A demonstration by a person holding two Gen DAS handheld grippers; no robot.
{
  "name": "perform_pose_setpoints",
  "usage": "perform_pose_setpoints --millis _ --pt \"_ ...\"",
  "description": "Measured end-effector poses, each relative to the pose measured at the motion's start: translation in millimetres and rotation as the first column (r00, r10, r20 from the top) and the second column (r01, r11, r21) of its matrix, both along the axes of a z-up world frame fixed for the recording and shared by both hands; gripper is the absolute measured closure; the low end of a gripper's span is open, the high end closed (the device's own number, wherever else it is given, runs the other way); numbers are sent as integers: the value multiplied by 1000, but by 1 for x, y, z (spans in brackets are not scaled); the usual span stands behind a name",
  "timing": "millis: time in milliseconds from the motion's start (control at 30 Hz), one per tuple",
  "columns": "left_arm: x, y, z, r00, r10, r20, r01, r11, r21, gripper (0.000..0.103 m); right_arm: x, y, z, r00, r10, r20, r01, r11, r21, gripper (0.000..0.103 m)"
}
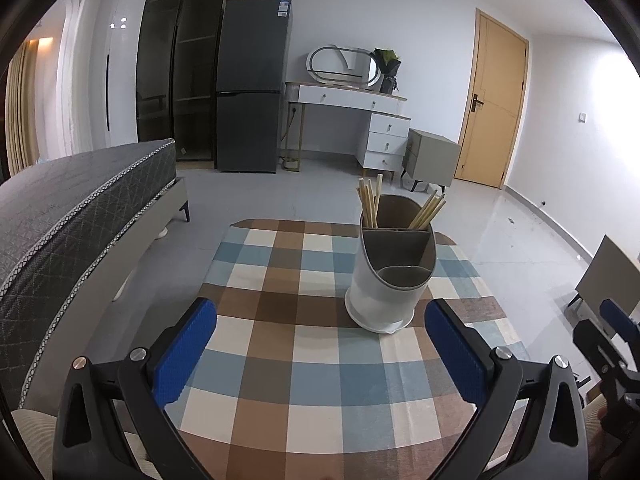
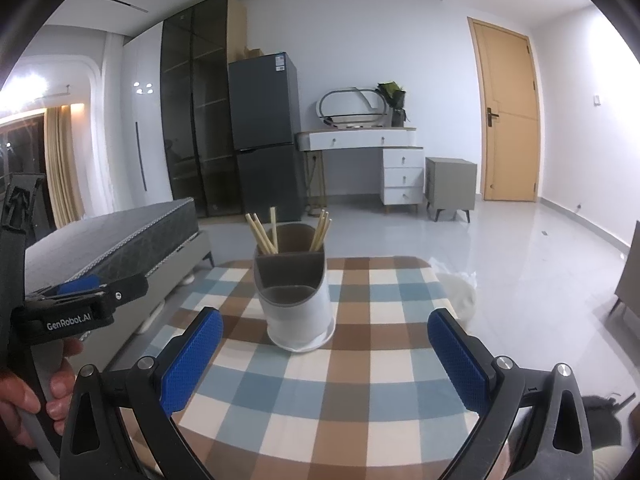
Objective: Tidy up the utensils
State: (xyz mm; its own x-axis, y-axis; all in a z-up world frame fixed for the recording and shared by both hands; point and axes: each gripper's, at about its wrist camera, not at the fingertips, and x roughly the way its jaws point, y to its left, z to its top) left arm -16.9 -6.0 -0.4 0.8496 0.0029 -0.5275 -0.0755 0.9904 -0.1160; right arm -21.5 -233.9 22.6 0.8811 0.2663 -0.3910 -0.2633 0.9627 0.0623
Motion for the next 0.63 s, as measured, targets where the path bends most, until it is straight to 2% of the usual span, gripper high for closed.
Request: perform_pose_setpoints --millis 267,633 --pt "0 1 -3 1000 26 -5 -26 999 29 2 2 1 -2 1000 1 -4 -1 1000 -3 0" --pt "0 -7 -5 1000 10 -7 -10 999 52 2 3 0 -4 1000 -9 -14 9 1000 -1 0"
